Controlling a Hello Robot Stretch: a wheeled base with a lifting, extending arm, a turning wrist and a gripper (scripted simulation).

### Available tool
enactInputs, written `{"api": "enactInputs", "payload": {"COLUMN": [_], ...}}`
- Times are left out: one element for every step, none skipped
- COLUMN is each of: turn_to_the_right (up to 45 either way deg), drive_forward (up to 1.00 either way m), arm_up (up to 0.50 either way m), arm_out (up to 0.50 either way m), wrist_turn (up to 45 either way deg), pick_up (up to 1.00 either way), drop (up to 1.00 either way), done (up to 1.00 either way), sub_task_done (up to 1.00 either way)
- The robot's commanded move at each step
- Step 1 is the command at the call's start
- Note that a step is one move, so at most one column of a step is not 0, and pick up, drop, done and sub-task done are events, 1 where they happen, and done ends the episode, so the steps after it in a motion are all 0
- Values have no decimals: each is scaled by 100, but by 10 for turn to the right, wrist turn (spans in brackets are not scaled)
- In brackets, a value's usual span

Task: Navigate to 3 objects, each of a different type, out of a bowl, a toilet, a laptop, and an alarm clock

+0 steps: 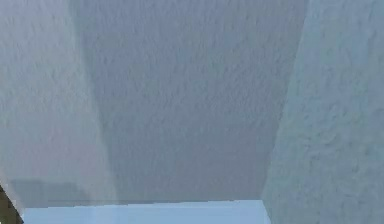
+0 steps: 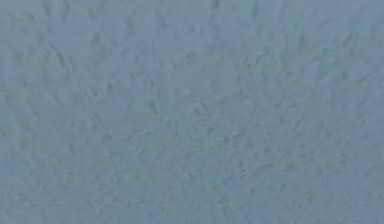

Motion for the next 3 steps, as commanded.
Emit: {"api": "enactInputs", "payload": {"turn_to_the_right": [0,-450,-390], "drive_forward": [30,0,0], "arm_up": [0,0,0], "arm_out": [0,0,0], "wrist_turn": [0,0,0], "pick_up": [0,0,0], "drop": [0,0,0], "done": [0,0,0], "sub_task_done": [0,0,0]}}
